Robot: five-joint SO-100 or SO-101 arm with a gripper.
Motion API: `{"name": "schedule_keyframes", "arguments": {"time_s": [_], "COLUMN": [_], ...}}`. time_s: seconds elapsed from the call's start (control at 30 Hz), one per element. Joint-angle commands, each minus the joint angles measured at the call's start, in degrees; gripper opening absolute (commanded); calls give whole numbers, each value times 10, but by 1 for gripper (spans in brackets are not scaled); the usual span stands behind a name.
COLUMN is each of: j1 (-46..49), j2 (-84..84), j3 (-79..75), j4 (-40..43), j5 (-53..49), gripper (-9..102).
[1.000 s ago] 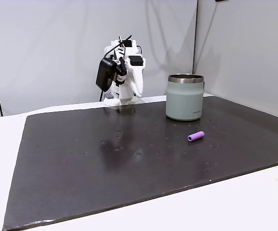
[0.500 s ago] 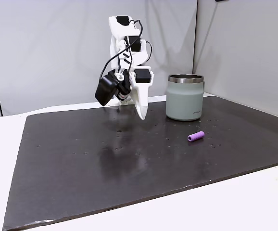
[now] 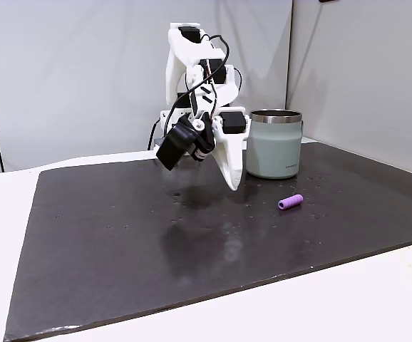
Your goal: Grasp a pengrip and put it in the cup.
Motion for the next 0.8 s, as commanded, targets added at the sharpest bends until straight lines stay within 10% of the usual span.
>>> {"name": "schedule_keyframes", "arguments": {"time_s": [0.0,0.6,0.77], "j1": [-22,-76,-88], "j2": [-17,-321,-553], "j3": [-92,-632,-1063], "j4": [50,431,635], "j5": [20,140,149], "gripper": [5,24,24]}}
